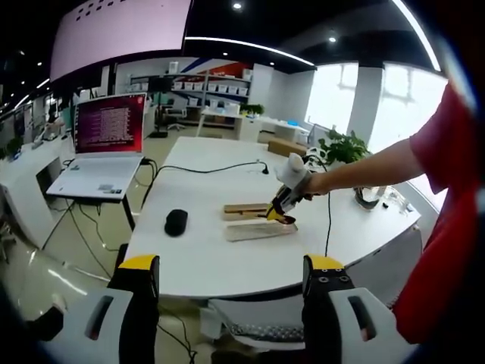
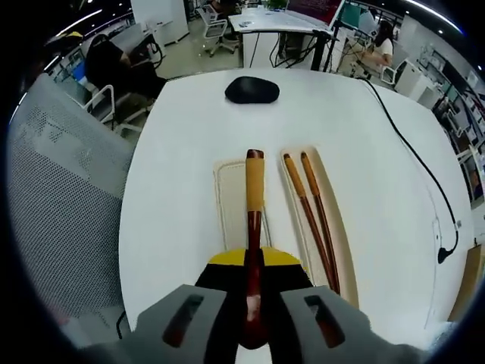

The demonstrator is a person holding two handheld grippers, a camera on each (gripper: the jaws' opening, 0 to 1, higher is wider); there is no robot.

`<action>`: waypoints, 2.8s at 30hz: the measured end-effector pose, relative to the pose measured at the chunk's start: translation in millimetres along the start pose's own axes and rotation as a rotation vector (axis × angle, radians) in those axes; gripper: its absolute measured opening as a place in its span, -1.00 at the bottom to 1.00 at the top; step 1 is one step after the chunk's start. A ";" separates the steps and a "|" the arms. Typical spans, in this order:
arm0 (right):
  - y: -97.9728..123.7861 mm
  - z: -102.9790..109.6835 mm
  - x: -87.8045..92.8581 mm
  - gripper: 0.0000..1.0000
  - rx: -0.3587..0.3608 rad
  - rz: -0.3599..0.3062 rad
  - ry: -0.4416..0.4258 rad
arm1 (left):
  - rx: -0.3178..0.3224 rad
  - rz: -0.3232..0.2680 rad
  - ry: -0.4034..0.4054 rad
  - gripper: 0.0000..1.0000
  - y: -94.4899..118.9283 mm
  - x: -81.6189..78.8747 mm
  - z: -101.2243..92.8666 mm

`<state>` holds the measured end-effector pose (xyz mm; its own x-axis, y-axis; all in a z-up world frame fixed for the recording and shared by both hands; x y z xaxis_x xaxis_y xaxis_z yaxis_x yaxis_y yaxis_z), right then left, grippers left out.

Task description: Arrange the utensils inside the cutlery case until each visible utensil rests in its matching compartment.

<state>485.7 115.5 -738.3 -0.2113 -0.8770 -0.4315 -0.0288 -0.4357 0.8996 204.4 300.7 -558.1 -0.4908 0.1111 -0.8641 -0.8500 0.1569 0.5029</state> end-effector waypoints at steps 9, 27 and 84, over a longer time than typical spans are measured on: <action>9.3 -26.3 -11.7 -0.98 0.019 0.004 0.011 | 0.009 0.008 -0.006 0.58 -3.5 -2.1 -0.1; 24.2 -62.6 -29.1 -0.97 0.002 0.030 0.092 | 0.017 0.021 -0.008 0.58 -11.6 -6.8 2.0; -17.8 -71.5 -8.4 -0.93 0.036 0.012 -0.027 | 0.006 0.063 0.002 0.57 -15.4 3.7 1.3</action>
<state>557.9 116.1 -755.4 -0.2381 -0.8762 -0.4191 -0.0613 -0.4170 0.9068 216.0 300.0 -569.0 -0.5435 0.1187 -0.8310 -0.8164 0.1555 0.5562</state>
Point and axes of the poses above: the point that each gripper's makers call its tool centre point, and the gripper's own axes: y roughly backward along the fingers, z roughly to its left, x roughly out of its underside, the point moved 3 cm from there along y, roughly backward along the fingers, and after that the axes turned 10 degrees about -y, right-handed, at the moved point
